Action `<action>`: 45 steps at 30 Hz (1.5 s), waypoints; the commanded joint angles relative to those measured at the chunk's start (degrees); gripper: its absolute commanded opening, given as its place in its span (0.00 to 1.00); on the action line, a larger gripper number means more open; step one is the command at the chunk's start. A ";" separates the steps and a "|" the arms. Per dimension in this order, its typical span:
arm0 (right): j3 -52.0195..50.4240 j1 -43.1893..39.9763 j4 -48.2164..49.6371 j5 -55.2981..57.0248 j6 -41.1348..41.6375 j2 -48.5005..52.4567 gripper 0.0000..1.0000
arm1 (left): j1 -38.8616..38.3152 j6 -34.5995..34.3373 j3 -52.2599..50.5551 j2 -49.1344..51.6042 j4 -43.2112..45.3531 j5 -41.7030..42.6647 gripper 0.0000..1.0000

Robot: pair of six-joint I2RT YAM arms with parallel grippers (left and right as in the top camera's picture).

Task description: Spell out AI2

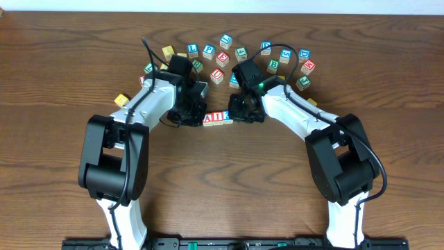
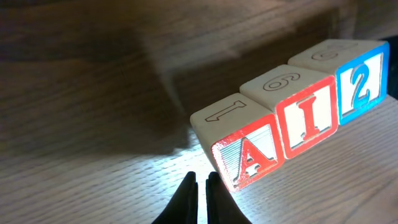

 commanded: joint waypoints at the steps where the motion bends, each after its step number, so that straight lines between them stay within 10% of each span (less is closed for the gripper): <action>1: -0.33 0.42 0.09 -0.26 0.55 1.01 0.10 | -0.52 0.76 -0.46 0.61 -0.20 0.81 0.08; 45: -0.33 0.42 -3.23 -0.94 2.32 1.01 0.05 | -0.46 0.81 -0.44 0.61 2.19 0.31 0.08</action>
